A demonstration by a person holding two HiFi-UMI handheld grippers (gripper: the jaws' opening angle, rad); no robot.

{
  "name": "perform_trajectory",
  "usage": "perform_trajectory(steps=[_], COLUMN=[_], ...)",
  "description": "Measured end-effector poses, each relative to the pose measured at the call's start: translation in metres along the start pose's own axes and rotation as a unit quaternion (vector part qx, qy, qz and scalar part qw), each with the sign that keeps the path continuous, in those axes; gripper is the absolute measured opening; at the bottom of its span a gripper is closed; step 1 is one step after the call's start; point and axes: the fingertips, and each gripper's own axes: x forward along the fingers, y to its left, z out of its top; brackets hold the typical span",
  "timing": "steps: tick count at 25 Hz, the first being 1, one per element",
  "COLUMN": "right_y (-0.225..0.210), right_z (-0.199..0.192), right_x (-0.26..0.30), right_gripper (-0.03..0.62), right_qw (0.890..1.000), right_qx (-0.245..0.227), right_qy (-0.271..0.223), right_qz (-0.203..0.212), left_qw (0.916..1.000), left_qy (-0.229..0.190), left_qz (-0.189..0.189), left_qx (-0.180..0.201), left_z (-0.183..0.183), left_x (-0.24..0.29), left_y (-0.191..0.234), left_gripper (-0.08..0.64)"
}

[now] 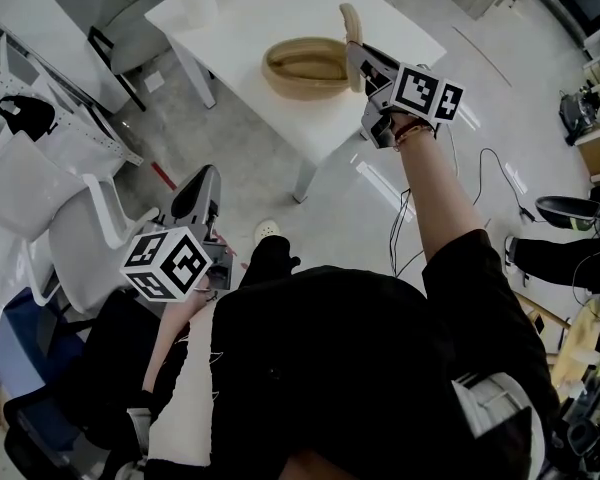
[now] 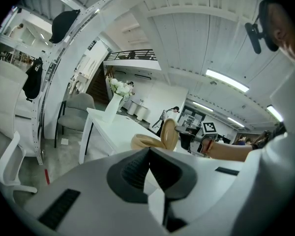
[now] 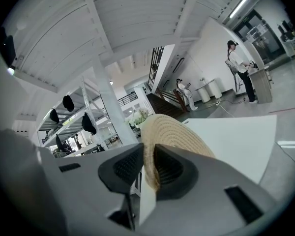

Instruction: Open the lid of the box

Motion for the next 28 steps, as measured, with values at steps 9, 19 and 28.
perform_trajectory(steps=[9, 19, 28], right_y=[-0.011, -0.016, 0.000], right_z=[0.010, 0.021, 0.031], right_x=[-0.018, -0.052, -0.104], right_gripper=[0.069, 0.064, 0.064], right_qw=[1.000, 0.998, 0.995], right_qx=[0.019, 0.038, 0.050], right_qy=[-0.019, -0.052, -0.083], right_qz=[-0.012, -0.019, -0.005], left_qw=[1.0000, 0.9998, 0.9995], left_qy=[0.000, -0.015, -0.027], left_qz=[-0.007, -0.002, -0.006], left_qx=[0.003, 0.009, 0.015], left_z=[0.001, 0.015, 0.023], left_x=[0.000, -0.004, -0.003], left_y=[-0.008, -0.007, -0.020], left_gripper=[0.011, 0.011, 0.011])
